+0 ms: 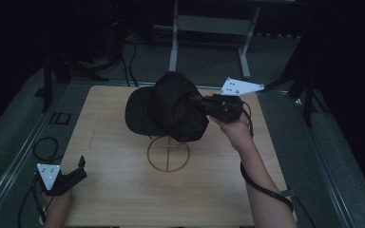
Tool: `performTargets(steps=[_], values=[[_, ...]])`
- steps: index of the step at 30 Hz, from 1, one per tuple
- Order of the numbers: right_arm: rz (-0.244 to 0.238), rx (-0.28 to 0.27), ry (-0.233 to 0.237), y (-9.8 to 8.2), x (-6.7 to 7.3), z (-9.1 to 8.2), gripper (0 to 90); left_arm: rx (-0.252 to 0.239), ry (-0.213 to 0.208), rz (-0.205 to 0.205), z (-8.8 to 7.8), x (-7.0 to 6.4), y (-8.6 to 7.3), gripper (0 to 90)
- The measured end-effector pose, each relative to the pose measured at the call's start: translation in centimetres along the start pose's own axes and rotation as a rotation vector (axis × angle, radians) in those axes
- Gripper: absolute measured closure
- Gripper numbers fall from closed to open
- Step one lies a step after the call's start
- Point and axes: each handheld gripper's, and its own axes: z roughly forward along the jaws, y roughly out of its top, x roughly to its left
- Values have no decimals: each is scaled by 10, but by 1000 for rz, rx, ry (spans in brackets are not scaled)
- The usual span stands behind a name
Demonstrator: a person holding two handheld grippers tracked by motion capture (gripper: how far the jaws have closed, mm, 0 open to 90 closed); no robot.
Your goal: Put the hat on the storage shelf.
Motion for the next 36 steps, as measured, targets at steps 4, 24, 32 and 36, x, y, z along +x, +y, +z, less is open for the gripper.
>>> performTargets(steps=[4,24,32,36], values=[[18,28,-3,-8,-3,8,887,-1,-2,-1,0,0,0,18],[71,96,12,-31,-4,25,751,-1,-8,-1,0,0,0,17],[83,104,13,-37,-2,28,689,-2,-10,-3,0,0,0,18],[86,117,6,-41,-1,28,608,-3,-10,-3,0,0,0,18]])
